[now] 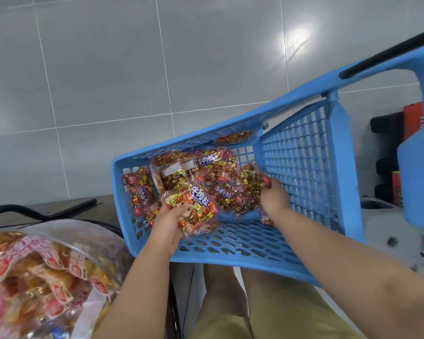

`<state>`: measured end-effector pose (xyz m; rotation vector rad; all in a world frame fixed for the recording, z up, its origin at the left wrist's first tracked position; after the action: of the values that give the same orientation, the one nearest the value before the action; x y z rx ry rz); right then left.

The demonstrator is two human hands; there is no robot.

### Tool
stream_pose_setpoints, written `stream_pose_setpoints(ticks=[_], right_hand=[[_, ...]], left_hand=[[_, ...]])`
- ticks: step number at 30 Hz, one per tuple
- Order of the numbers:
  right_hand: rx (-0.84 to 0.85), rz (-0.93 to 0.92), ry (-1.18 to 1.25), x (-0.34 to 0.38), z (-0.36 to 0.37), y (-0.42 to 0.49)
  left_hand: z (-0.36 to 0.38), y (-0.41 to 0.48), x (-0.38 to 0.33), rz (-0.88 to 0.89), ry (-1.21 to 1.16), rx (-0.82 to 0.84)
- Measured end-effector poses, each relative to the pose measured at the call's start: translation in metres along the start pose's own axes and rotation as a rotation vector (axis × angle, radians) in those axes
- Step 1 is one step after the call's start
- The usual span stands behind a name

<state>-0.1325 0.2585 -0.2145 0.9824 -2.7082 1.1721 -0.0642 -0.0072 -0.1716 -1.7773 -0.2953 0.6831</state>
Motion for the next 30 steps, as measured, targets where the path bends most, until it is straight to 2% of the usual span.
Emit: stream_pose_setpoints(ticks=[3,4,6,9,11,14,16,18,19,21,22,23,27,30], right_hand=[[0.019,-0.107,0.235,0.027,-0.033,-0.016],[0.079,-0.107,0.367,0.036,-0.042,-0.022],[0.318,-0.065,0.571,0.050,-0.049,-0.036],[0.697,-0.013,0.504,0.056,-0.034,-0.058],[0.778,-0.056,0.354,0.057,-0.020,-0.068],[0.693,-0.137,0.337,0.064,0.001,-0.073],[0.677,-0.179,0.311,0.068,0.014,-0.076],[0.684,-0.180,0.283,0.070,0.026,-0.070],[0.635,-0.155,0.301,0.070,0.029,-0.061],[0.335,-0.136,0.242,0.062,0.027,-0.022],[0.178,-0.128,0.118,0.052,0.025,-0.002],[0.102,-0.109,-0.021,0.043,0.027,0.014],[0.278,-0.073,-0.318,0.017,0.065,0.033],[0.195,-0.100,-0.361,0.017,0.073,0.042]], left_hand=[[0.003,-0.005,-0.005,-0.009,-0.024,-0.006],[0.005,-0.007,-0.007,-0.008,-0.038,0.003],[0.010,-0.012,-0.013,-0.002,-0.057,0.045],[0.021,-0.021,-0.019,-0.016,-0.049,0.141],[0.031,-0.029,-0.022,-0.027,-0.038,0.231],[0.033,-0.038,-0.026,0.064,0.042,0.261],[0.025,-0.034,-0.026,0.135,0.105,0.180],[0.017,-0.028,-0.024,0.157,0.080,0.101],[0.013,-0.024,-0.021,0.149,0.055,0.071],[0.005,-0.017,-0.015,0.131,0.025,0.013],[0.002,-0.014,-0.011,0.127,0.014,-0.016],[-0.003,-0.011,-0.008,0.125,0.001,-0.042],[-0.013,-0.003,0.002,0.105,-0.066,-0.097],[-0.017,-0.001,0.006,0.103,-0.077,-0.104]])
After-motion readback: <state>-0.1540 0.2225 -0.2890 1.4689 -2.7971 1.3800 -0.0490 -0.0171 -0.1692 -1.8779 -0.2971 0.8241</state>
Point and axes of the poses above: each hand's wrist, its own y-axis towards the middle knuckle, its own z-axis out of the palm, x = y × z, the point moved 7 cm from there along y, towards the middle knuckle, and after that the axes turned 14 degrees about -x, right-handed, at the moved point
